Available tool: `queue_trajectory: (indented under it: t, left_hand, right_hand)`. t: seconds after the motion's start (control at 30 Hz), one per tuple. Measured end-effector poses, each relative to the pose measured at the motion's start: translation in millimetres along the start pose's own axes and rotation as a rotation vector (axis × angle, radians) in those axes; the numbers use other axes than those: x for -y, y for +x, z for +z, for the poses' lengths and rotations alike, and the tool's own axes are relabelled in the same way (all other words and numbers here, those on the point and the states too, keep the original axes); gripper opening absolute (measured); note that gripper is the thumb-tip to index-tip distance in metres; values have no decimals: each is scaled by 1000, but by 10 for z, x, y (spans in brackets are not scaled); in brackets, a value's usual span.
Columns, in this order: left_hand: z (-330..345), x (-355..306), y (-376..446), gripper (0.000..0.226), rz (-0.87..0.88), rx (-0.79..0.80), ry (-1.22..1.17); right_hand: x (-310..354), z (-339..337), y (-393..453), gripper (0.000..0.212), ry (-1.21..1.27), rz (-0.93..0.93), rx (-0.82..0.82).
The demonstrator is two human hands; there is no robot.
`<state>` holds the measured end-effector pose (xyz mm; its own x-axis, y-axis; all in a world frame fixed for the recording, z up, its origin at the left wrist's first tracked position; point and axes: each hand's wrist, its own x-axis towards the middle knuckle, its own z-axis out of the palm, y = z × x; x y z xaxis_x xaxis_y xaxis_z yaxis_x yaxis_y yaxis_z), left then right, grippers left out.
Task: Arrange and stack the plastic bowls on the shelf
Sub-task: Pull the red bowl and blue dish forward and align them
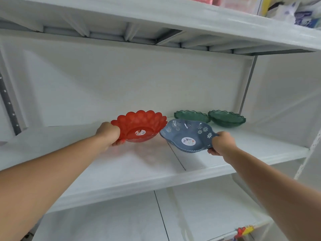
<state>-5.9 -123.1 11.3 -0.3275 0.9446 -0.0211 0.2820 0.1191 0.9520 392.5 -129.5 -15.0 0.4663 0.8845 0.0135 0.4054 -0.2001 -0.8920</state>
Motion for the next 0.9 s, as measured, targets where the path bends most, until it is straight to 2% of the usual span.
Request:
queue_trajectory:
  t: [0.1,0.17,0.27,0.4,0.57,0.9]
  left_hand:
    - [419,-176,-177,26,7,4,-6]
    - [1278,-421,-327,28,15,-10,-2]
    - [1379,-478,-410,27,8,-29,9]
    - [1914,-683,-536,28,3,-40,22]
    - [2223,-814,-488,29,8,-23,37]
    - [2648,-789,-339,30,-8,43,61]
  right_hand:
    - [-208,-322,282,26,21,9,-21]
    - [-540,-995,708,27,25,35,0]
    - [-578,-1028,839,30,-16,7,7]
    - [-747,-1391,1167,33,-36,9,14]
    - [-859,-1621,1412,32,-46,-8,-11]
    - [-1205,-2092,1743,29,-7,104,-99]
